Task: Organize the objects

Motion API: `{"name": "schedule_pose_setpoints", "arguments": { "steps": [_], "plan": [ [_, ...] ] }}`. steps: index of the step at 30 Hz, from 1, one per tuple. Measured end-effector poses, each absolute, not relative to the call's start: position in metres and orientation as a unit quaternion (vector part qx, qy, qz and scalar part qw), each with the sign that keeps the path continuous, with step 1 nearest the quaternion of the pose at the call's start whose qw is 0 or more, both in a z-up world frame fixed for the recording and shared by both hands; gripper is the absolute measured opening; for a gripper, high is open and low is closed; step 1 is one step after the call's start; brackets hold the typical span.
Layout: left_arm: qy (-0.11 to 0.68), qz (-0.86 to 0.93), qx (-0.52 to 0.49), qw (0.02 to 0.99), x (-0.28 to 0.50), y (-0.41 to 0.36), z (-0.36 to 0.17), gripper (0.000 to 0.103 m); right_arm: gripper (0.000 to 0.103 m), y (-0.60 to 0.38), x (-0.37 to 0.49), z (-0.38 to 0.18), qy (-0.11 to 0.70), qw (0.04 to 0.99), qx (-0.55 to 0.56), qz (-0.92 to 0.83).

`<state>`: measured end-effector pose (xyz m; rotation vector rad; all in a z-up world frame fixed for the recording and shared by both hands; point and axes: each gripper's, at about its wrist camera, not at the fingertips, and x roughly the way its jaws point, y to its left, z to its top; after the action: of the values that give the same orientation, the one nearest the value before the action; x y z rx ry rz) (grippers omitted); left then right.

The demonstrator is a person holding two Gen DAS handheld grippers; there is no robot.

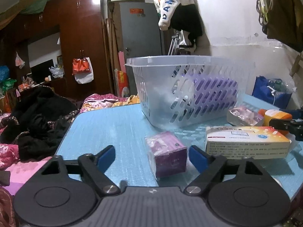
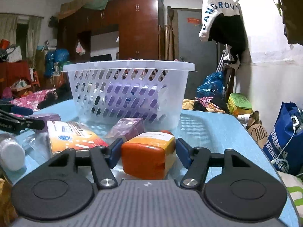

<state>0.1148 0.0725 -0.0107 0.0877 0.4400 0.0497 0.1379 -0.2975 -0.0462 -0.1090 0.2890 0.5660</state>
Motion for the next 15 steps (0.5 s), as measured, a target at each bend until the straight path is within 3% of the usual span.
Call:
{"name": "schedule_pose_setpoints", "arguments": {
  "steps": [2,3,15],
  "plan": [
    [0.227,0.025,0.046,0.972,0.117,0.072,-0.012,0.057,0.063,-0.296,0.136,-0.046,0.14,0.949,-0.063,0.276],
    [0.232,0.025,0.046,0.971,0.118,0.073,-0.014,0.041,0.063,-0.295,0.136,-0.046,0.139,0.949,-0.065,0.276],
    [0.181,0.019,0.01,0.983,0.104,0.083,-0.008,0.041,0.058,-0.308,0.134,-0.042,0.119,0.946,-0.042,0.299]
  ]
}}
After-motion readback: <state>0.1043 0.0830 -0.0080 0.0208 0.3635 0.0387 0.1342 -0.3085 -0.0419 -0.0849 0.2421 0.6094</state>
